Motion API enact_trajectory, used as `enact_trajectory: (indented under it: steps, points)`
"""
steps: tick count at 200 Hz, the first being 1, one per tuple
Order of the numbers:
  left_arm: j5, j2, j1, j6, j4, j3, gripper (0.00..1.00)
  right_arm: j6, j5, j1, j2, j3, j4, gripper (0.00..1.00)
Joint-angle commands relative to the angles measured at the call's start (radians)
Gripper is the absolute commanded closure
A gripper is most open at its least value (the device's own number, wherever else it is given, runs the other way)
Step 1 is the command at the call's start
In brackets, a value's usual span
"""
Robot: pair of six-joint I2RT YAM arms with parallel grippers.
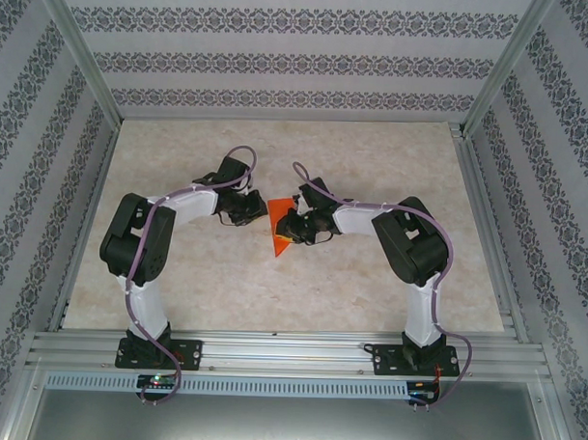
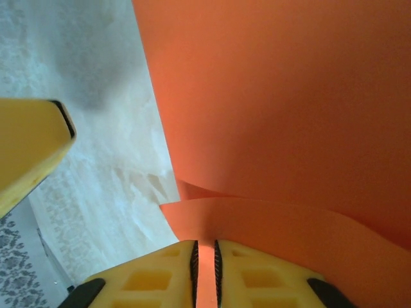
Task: Fold a paper plane with a square sheet of paper (pick it up from the middle)
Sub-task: Third fold the triangle at the center of the table.
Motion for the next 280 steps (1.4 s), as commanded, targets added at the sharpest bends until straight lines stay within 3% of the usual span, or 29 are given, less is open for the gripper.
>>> enact_trajectory:
  steps: [1,36,92,210,280]
  points:
    - [0.061,-0.049,-0.001,0.000,0.044,-0.031,0.91,-0.023,0.036,0.002,0.023,-0.011,-0.050,0.90]
    - [0.071,-0.053,-0.035,0.050,0.006,-0.039,0.99,-0.028,0.037,-0.002,0.034,-0.010,-0.064,1.00]
    - [0.072,-0.007,-0.084,0.062,-0.006,-0.029,1.00,-0.032,0.042,-0.005,0.034,-0.014,-0.072,1.00]
    - [0.051,0.059,-0.090,0.056,-0.001,-0.022,1.00,-0.026,0.035,-0.005,0.028,-0.018,-0.067,1.00]
    - [-0.026,0.089,-0.103,0.092,-0.094,-0.008,1.00,-0.019,-0.021,-0.021,-0.023,-0.045,0.025,1.00]
